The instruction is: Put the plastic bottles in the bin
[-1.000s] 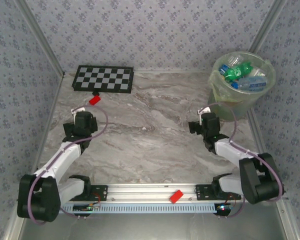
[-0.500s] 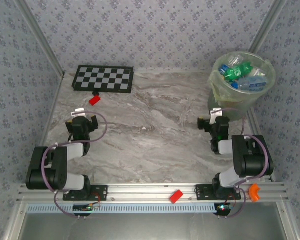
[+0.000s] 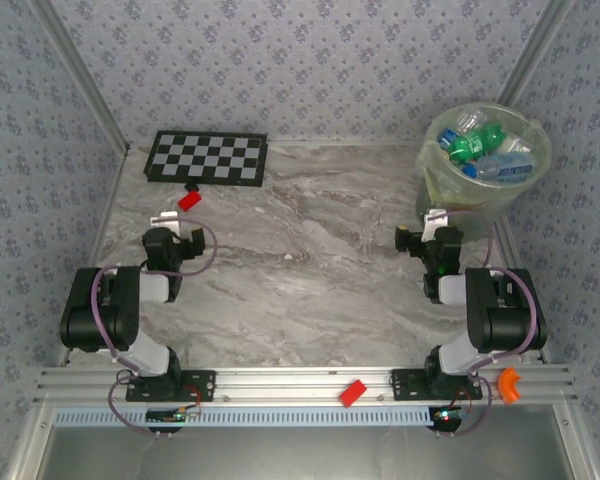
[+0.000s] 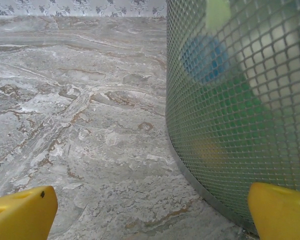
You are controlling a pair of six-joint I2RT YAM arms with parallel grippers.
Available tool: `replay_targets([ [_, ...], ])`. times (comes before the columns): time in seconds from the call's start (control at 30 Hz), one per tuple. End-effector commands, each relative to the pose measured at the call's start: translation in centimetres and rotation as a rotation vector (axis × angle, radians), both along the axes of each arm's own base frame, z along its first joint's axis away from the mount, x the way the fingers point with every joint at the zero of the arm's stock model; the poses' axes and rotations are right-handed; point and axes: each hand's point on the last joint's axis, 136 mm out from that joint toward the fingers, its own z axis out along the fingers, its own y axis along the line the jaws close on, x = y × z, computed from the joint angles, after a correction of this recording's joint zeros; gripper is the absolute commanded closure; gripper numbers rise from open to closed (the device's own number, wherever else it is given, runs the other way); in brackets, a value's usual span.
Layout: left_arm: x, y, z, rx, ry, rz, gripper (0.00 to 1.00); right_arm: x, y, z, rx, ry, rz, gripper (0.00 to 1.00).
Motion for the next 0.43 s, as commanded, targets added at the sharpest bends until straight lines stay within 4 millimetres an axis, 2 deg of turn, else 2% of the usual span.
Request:
replay_targets([
  [0.0,0.91,-0.68,1.53,-0.001,-0.046,-0.047,0.0,0.34,-0.55,0.09,0.007,0.001,-0.027,0.01],
  [0.4,0.91,-0.87,1.56,0.001,-0.046,-0.06,0.0,0.3,-0.5,0.03,0.012,0.004,-0.024,0.01],
])
